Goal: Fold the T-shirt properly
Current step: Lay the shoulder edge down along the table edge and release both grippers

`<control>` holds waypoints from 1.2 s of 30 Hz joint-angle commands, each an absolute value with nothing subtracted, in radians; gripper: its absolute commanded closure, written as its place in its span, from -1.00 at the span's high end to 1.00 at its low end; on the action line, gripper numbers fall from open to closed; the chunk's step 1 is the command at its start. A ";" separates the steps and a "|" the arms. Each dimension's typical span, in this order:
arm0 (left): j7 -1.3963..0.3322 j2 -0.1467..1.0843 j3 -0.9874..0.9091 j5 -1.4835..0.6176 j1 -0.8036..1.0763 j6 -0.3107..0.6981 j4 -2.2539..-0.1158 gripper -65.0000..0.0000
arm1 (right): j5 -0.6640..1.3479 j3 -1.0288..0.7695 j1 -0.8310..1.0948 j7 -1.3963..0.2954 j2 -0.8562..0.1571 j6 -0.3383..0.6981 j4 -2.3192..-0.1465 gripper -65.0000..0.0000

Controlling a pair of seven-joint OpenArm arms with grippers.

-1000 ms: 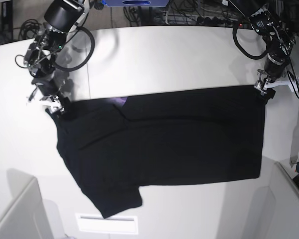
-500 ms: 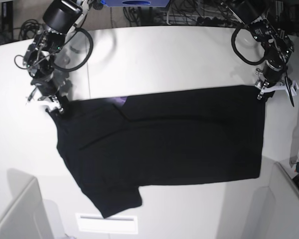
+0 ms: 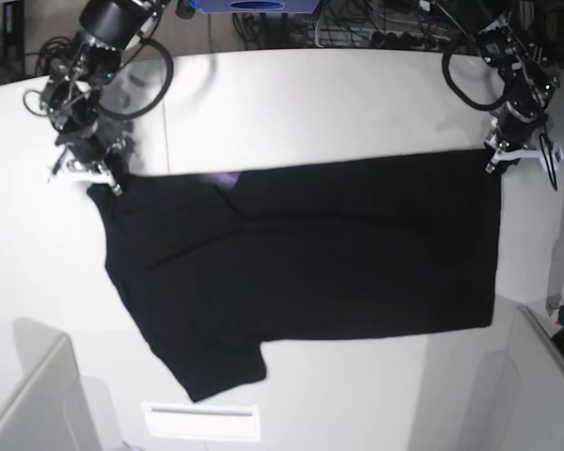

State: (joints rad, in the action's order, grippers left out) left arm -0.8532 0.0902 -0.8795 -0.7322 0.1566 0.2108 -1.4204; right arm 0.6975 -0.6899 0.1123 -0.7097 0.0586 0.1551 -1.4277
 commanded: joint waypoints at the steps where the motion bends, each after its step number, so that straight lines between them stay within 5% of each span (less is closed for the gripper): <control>1: -0.863 0.108 -0.885 -0.719 0.185 0.199 -1.434 -1.00 | 0.682 -0.693 0.137 -0.739 0.054 0.143 -1.466 -1.00; 16: -0.863 0.114 -0.880 -0.719 0.483 0.200 -1.713 -1.00 | 0.854 -0.694 0.512 -0.805 0.056 0.148 -1.739 -1.00; 36: -0.863 0.114 -0.880 -0.717 0.507 0.200 -1.715 -1.00 | 0.858 -0.748 0.558 -0.812 0.061 0.148 -1.745 -1.00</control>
